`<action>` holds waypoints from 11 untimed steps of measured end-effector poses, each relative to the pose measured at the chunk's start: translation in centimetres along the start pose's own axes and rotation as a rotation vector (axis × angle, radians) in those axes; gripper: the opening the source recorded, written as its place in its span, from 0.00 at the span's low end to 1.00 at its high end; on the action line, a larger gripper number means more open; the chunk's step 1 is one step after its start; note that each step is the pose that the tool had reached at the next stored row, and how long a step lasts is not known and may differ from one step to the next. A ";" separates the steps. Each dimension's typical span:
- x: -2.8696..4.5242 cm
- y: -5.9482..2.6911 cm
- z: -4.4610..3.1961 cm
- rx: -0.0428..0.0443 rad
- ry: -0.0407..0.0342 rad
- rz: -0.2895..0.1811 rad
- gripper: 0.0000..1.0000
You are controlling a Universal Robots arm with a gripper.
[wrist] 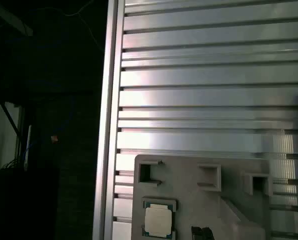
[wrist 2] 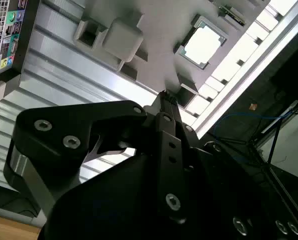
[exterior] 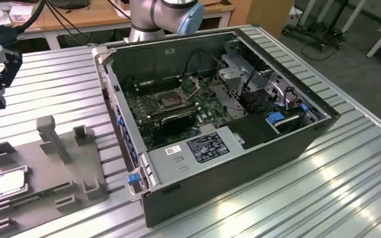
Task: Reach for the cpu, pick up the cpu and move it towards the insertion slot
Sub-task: 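Reach for the cpu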
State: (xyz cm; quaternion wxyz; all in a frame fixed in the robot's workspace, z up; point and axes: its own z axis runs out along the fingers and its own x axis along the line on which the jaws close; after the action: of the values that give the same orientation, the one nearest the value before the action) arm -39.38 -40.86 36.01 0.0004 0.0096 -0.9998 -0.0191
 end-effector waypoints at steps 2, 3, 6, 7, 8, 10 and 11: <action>0.00 0.00 0.00 0.0000 0.0000 0.000 0.11; 0.00 0.00 0.00 0.0000 0.0000 0.000 0.11; 0.00 0.00 0.00 0.0000 0.0000 0.000 0.11; 0.00 0.00 0.00 -0.0001 0.0000 0.000 0.11; 0.00 0.00 0.00 0.0000 0.0000 0.000 0.11; 0.01 0.00 0.00 0.0000 0.0001 0.000 0.11; 0.02 0.00 -0.01 0.0001 0.0002 0.000 0.11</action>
State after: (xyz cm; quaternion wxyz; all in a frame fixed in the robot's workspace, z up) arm -39.40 -40.86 36.01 0.0005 0.0096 -0.9998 -0.0190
